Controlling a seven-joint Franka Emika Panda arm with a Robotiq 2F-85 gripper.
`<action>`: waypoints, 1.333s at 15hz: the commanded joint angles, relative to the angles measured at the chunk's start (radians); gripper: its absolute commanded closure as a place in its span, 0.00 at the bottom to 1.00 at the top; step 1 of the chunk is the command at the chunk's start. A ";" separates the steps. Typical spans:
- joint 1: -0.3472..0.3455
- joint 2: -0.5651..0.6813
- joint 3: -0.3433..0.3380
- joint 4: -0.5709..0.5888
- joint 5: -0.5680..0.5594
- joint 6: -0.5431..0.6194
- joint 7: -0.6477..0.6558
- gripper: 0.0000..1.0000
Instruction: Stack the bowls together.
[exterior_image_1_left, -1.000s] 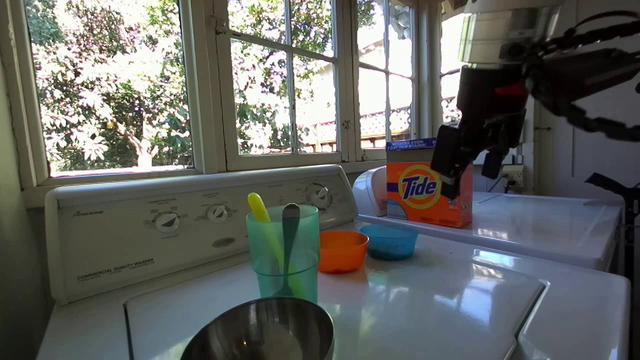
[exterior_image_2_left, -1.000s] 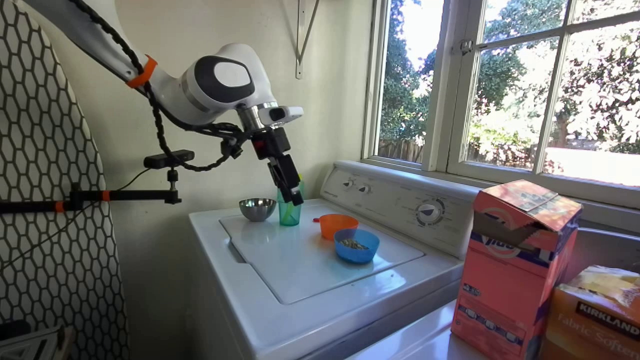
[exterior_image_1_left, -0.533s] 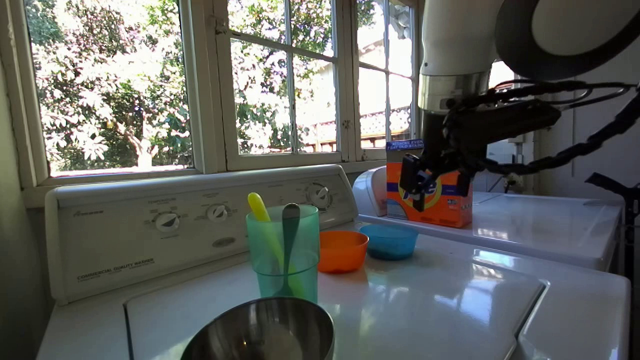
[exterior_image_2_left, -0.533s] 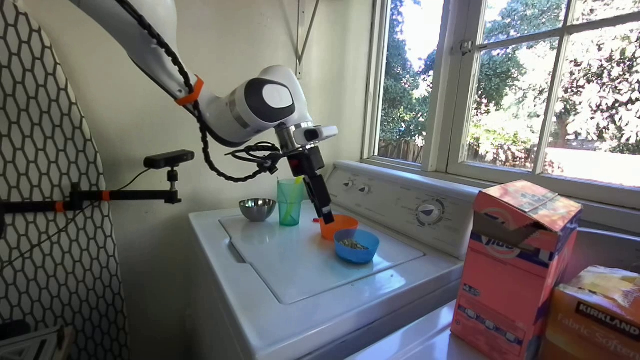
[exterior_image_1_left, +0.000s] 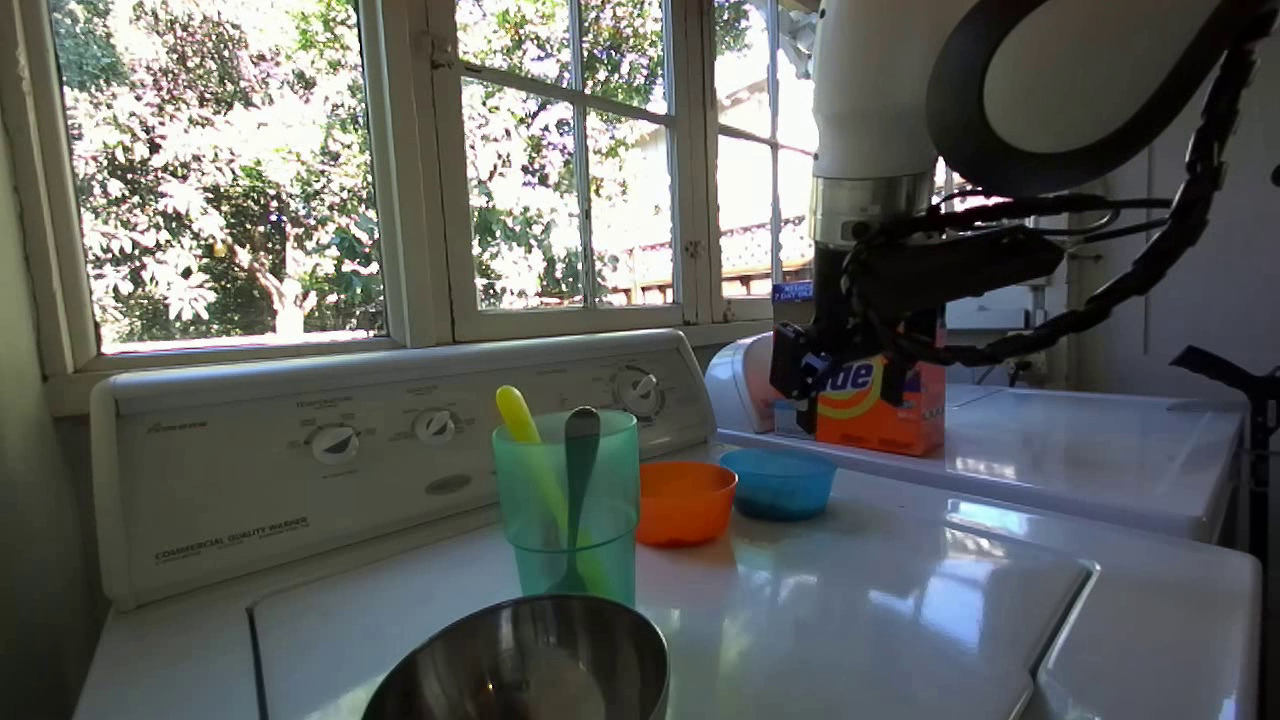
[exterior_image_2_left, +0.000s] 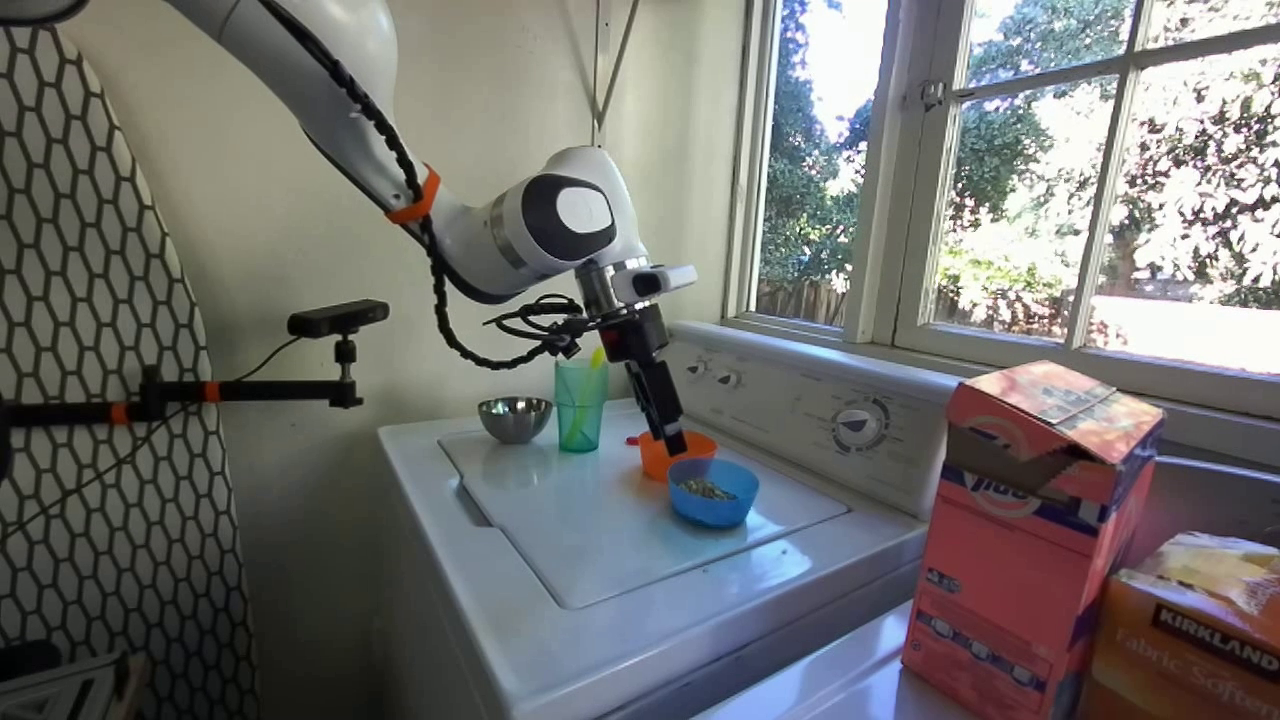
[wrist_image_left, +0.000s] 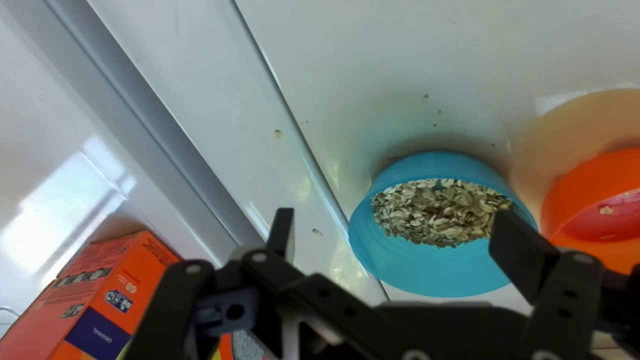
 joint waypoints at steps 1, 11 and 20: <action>0.051 0.031 -0.041 0.023 0.057 0.071 -0.126 0.00; 0.129 0.171 -0.033 0.129 0.210 0.150 -0.439 0.00; -0.040 0.162 0.187 0.138 0.551 0.162 -1.099 0.00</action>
